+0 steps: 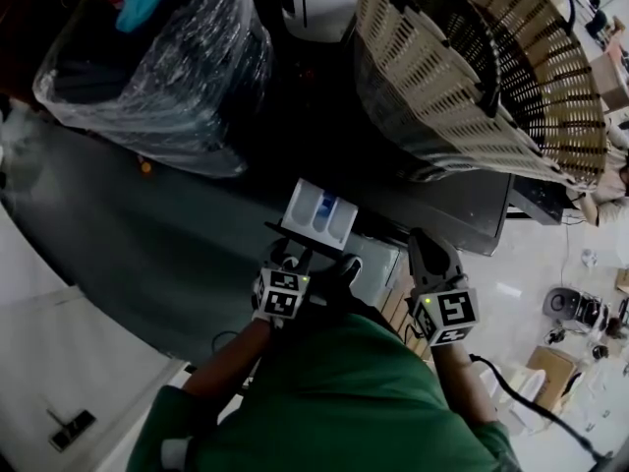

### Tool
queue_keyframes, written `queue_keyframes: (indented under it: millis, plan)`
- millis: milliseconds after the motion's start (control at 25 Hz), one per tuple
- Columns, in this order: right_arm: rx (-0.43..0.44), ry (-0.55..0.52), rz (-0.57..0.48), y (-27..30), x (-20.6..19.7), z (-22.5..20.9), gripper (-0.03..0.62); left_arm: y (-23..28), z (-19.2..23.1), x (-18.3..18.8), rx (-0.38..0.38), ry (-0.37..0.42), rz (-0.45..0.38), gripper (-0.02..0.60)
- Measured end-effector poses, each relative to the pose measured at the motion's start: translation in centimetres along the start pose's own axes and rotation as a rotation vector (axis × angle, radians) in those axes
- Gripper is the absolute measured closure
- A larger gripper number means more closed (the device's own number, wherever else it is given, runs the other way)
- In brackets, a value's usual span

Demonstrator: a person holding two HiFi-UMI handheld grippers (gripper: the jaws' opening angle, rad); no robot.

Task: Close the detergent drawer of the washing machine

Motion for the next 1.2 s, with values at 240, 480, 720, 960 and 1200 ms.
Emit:
queue_keyframes:
  millis: [240,480,720,960,1200]
  plan:
    - [0.0,0.0,0.009,-0.1,-0.3,-0.5,0.569,0.6,0.3,0.9,0.006,0.021,-0.023,0.368]
    - [-0.023,0.01,0.017,-0.3,-0.6,-1.2,0.568,2.1,0.8,2.8,0.003,0.026,-0.039,0.368]
    - [-0.043,0.028,0.028,0.1,-0.3,-1.8,0.568,3.3,1.2,4.2,-0.007,0.023,-0.061,0.368]
    - [-0.054,0.034,0.041,0.8,0.0,-2.4,0.569,4.8,1.6,6.1,-0.015,0.018,-0.082,0.368]
    - [-0.052,0.029,0.041,2.1,0.8,-2.7,0.569,6.0,2.1,7.8,-0.024,0.018,-0.094,0.368]
Point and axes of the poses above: the fingertips, and each gripper's own axes: y forward along the fingers, z to its left, x out of its top, the point moved 5 cm from there along -y, backward along the fingers, and after that the axes turned 4 degrees about y, right-handed, at the moved point
